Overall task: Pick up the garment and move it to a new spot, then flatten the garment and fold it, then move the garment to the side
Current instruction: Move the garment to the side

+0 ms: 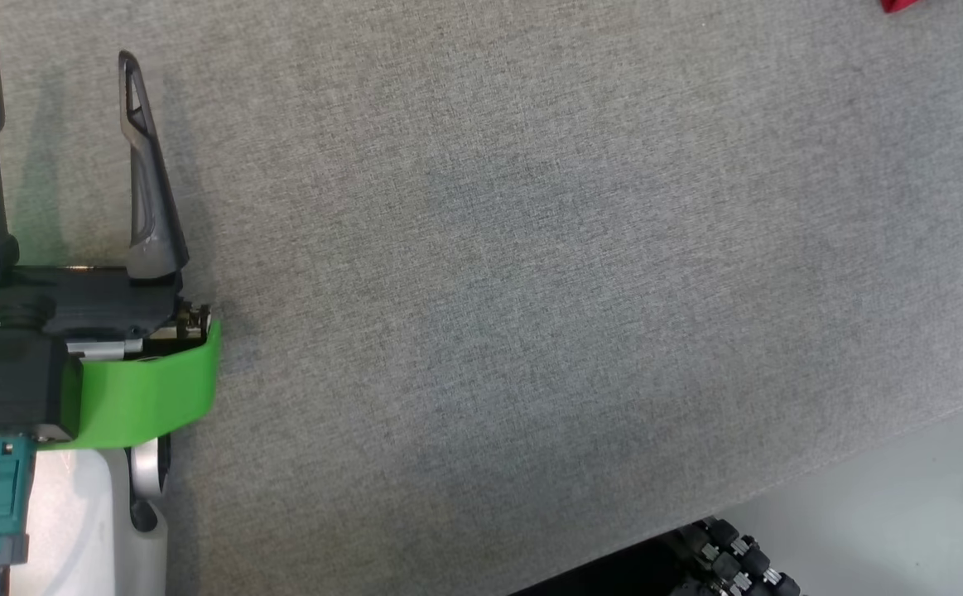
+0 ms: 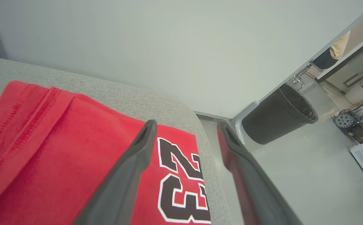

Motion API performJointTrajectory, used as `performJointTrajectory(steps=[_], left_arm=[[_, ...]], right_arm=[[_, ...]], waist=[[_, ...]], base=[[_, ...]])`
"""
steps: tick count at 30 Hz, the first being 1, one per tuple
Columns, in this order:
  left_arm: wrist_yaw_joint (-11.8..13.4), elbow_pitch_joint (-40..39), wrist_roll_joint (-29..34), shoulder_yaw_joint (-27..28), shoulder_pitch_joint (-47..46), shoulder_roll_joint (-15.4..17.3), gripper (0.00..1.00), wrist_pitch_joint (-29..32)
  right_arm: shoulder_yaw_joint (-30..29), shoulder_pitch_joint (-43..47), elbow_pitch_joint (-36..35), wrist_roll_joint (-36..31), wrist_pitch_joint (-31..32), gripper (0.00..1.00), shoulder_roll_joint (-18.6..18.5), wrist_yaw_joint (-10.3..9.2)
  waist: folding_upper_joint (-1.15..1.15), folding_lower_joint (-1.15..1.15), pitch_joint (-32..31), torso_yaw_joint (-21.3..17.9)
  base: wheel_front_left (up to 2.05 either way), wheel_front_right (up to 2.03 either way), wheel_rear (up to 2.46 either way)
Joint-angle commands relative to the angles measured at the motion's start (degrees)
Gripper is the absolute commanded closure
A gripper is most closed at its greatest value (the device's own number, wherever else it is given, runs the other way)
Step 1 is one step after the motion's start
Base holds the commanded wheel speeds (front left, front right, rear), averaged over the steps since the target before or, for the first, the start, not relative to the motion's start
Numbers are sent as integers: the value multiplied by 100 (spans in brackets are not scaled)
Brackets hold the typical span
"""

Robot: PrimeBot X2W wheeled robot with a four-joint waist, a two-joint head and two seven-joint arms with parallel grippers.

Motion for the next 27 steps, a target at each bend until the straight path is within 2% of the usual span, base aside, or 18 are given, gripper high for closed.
performJointTrajectory(steps=[1, 9, 20, 27], left_arm=[[30, 79, -64, 38, 73, -7, 0, -57], [127, 564, -325, 97, 361, -137, 0, -313], [205, 1149, -800, 365, 1052, -294, 0, -499], [156, 1323, -954, 497, 1451, -375, 0, -494]], right_arm=[[-9, 29, -137, -190, -15, 0, -78, -10], [-909, 1036, -1511, -575, -15, 0, 68, -10], [-1664, 3000, -3168, -1052, -15, 0, 937, -11], [-1933, 4117, -3690, -1118, -15, 0, 1377, -10]], waist=[[0, -1, -158, 74], [0, -1, -894, 307], [0, -1, -2059, 621], [0, -1, -2632, 843]], base=[[0, 0, 0], [0, 0, 0], [0, 0, 0], [0, 0, 0]])
